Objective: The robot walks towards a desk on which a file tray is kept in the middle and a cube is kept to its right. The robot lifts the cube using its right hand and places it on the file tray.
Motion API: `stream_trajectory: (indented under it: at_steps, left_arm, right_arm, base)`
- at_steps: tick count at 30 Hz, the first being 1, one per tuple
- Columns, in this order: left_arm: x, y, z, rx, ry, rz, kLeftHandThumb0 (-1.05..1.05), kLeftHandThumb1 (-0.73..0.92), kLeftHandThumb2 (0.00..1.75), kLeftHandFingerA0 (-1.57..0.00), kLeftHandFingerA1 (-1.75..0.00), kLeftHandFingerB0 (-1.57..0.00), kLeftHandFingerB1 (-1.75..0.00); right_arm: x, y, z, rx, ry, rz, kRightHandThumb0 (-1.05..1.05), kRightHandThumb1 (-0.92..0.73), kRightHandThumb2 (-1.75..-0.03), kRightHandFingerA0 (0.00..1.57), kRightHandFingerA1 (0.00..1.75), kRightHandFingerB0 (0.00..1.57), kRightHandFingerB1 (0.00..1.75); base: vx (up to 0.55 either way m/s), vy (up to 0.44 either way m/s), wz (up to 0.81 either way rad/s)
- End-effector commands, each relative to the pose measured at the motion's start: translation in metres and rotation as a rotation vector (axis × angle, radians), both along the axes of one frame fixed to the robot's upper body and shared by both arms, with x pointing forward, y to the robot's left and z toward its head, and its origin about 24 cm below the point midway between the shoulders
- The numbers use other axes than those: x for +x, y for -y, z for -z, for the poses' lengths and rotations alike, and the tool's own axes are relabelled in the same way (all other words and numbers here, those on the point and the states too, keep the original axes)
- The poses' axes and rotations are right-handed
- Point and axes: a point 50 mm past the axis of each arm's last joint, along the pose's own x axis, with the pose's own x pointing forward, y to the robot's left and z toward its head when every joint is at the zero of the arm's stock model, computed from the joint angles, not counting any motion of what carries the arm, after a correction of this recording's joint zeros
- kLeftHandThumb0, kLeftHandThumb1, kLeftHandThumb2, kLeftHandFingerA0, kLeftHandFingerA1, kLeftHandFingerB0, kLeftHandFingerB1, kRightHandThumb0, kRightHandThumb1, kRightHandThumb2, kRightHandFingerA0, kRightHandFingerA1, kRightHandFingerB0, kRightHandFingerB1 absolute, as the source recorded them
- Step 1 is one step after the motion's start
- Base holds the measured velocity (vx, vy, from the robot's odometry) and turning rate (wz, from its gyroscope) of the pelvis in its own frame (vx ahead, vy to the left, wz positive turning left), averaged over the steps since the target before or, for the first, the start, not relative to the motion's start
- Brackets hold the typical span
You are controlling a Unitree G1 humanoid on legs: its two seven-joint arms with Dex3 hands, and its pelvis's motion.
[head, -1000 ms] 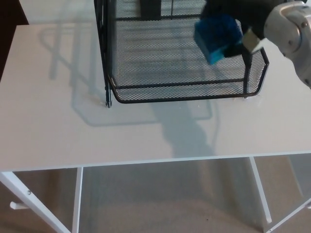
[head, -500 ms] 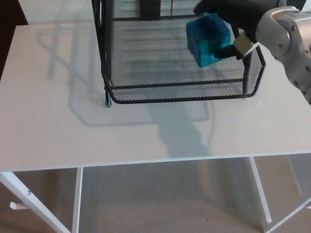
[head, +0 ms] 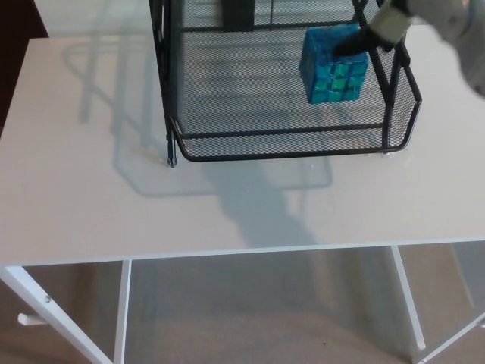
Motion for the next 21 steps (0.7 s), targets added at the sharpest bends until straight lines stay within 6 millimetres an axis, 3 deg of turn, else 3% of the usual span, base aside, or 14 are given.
stream_trajectory:
  at_steps: [1,6,7,8,10,12,13,14,15,17,18,19,20,21]
  left_arm:
    - [-0.001,-0.003,-0.001,0.015,-0.018,-0.001,-0.89,0.68,1.22,-0.53,-0.83,-0.22,-0.68]
    - [-0.008,-0.001,0.002,0.008,-0.017,-0.007,-0.89,0.69,1.23,-0.55,-0.84,-0.23,-0.69]
    - [-0.01,-0.001,0.003,0.008,-0.013,-0.022,-0.95,0.92,0.68,-0.51,-0.86,-0.31,-0.77]
    - [-0.01,-0.001,0.003,0.008,-0.013,-0.022,-0.95,0.92,0.68,-0.51,-0.86,-0.31,-0.77]
    - [-0.013,-0.001,0.003,0.003,0.001,-0.039,-0.95,0.92,0.68,-0.52,-0.87,-0.27,-0.78]
    - [-0.016,-0.002,0.003,0.006,-0.004,-0.042,-0.98,0.92,0.68,-0.51,-0.86,-0.24,-0.76]
    - [-0.017,-0.002,0.004,0.005,-0.009,-0.048,-0.98,0.92,0.68,-0.52,-0.86,-0.25,-0.76]
    - [-0.018,-0.002,0.004,0.006,-0.01,-0.047,-0.99,0.92,0.68,-0.51,-0.87,-0.27,-0.78]
    - [-0.018,-0.002,0.004,0.006,-0.011,-0.044,-0.99,0.92,0.68,-0.53,-0.87,-0.28,-0.78]
    - [-0.018,-0.002,0.003,0.005,-0.008,-0.046,-0.99,0.92,0.68,-0.53,-0.87,-0.28,-0.78]
    - [-0.018,-0.002,0.004,0.008,-0.008,-0.06,-1.02,0.91,0.68,-0.52,-0.89,-0.3,-0.79]
    - [-0.018,-0.001,0.004,0.005,-0.002,-0.059,-1.01,0.91,0.68,-0.53,-0.9,-0.28,-0.8]
    - [-0.017,-0.002,0.004,0.008,-0.006,-0.055,-1.01,0.92,0.69,-0.52,-0.9,-0.27,-0.79]
    - [-0.018,-0.002,0.003,0.009,-0.01,-0.042,-1.01,0.92,0.71,-0.51,-0.87,-0.25,-0.76]
  right_arm:
    - [-0.017,0.025,-0.05,0.072,0.063,-0.037,-0.99,-0.57,-0.85,0.0,0.11,0.0,0.0]
    - [-0.043,0.053,-0.078,0.184,0.118,-0.058,-1.05,-0.6,-0.87,0.0,0.07,0.0,0.01]
    - [-0.061,0.078,-0.093,0.191,0.172,-0.004,-1.04,-0.62,-0.92,0.0,0.09,0.0,0.04]
    - [-0.065,0.081,-0.094,0.19,0.178,0.002,-1.04,-0.62,-0.92,0.0,0.09,0.0,0.04]
    - [-0.094,0.128,-0.109,0.299,0.224,0.138,-0.9,-0.57,-0.83,0.0,0.0,0.0,0.05]
    - [-0.109,0.163,-0.109,0.404,0.239,0.196,-0.9,-0.55,-0.85,0.0,0.17,0.0,0.0]
    - [-0.122,0.191,-0.108,0.503,0.245,0.215,-0.76,-0.43,-0.73,0.0,0.15,0.0,0.0]
    - [-0.132,0.215,-0.102,0.558,0.27,0.274,-0.83,-0.52,-0.81,0.0,0.14,0.02,0.0]
    - [-0.148,0.251,-0.091,0.616,0.306,0.384,-0.66,-0.7,-0.61,0.0,0.0,0.0,0.1]
    - [-0.153,0.263,-0.085,0.642,0.308,0.428,-0.66,-0.7,-0.61,0.0,0.0,0.0,0.1]
    - [-0.172,0.29,-0.062,0.704,0.358,0.581,-0.85,-0.54,-0.88,0.0,0.17,0.03,0.14]
    - [-0.187,0.304,-0.05,0.776,0.342,0.719,-0.76,-0.58,-0.78,0.0,0.0,0.01,0.18]
    - [-0.198,0.321,-0.033,0.893,0.353,0.74,-0.67,-0.58,-0.77,0.0,0.0,0.03,0.1]
    - [-0.208,0.334,-0.02,0.968,0.349,0.793,-0.63,-0.68,-0.61,0.0,0.35,0.0,0.21]
  base:
    - [0.0,0.0,0.0]
    - [0.0,0.0,0.0]
    - [0.0,0.0,0.0]
    - [0.0,0.0,0.0]
    - [0.0,0.0,0.0]
    - [0.0,0.0,0.0]
    - [0.0,0.0,0.0]
    - [0.0,0.0,0.0]
    - [0.0,0.0,0.0]
    - [0.0,0.0,0.0]
    - [0.0,0.0,0.0]
    - [0.0,0.0,0.0]
    - [0.0,0.0,0.0]
    - [0.0,0.0,0.0]
